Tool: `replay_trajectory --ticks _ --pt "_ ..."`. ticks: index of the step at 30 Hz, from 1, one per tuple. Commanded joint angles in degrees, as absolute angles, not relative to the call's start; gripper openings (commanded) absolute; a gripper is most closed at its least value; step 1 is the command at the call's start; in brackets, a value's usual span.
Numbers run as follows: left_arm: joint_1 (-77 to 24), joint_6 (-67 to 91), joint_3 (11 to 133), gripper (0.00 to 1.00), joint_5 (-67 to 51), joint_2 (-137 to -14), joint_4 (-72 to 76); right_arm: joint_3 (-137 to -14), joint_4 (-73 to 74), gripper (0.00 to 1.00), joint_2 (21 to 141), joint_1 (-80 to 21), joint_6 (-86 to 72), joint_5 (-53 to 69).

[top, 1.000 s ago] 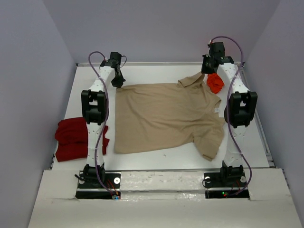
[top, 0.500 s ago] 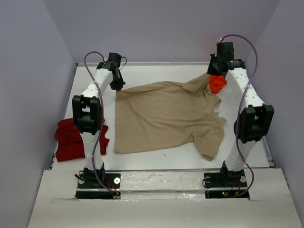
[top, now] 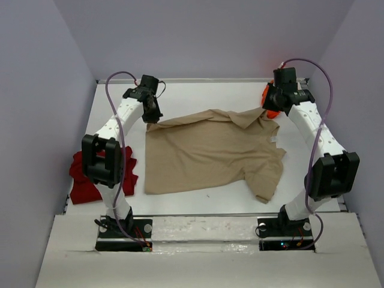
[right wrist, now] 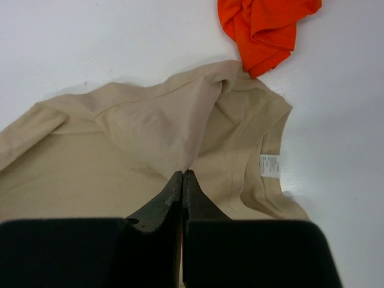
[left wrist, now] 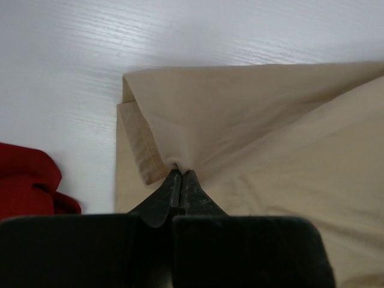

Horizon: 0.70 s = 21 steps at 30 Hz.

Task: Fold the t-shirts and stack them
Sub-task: Fold the flattened tshirt in 1/3 of the way

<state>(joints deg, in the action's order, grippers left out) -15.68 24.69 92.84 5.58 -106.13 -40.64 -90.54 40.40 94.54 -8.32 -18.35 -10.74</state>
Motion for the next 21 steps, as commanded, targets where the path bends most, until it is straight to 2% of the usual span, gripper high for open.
replay_trajectory --ticks 1,4,14,21 --pt "-15.4 25.5 88.6 0.0 7.5 -97.5 -39.6 -87.3 39.4 0.0 87.5 -9.6 -21.6 -14.3" --pt "-15.4 26.5 84.7 0.0 7.0 -94.1 -39.2 -85.1 41.0 0.0 85.1 -11.5 -23.5 -20.0" --pt "-15.4 28.7 73.0 0.0 6.3 -88.4 -37.9 -74.5 43.2 0.0 76.8 -11.5 -27.7 -22.9" --pt "-15.2 28.0 71.6 0.01 3.8 -89.2 -36.4 -69.4 42.2 0.0 71.6 -12.0 -30.0 -18.4"
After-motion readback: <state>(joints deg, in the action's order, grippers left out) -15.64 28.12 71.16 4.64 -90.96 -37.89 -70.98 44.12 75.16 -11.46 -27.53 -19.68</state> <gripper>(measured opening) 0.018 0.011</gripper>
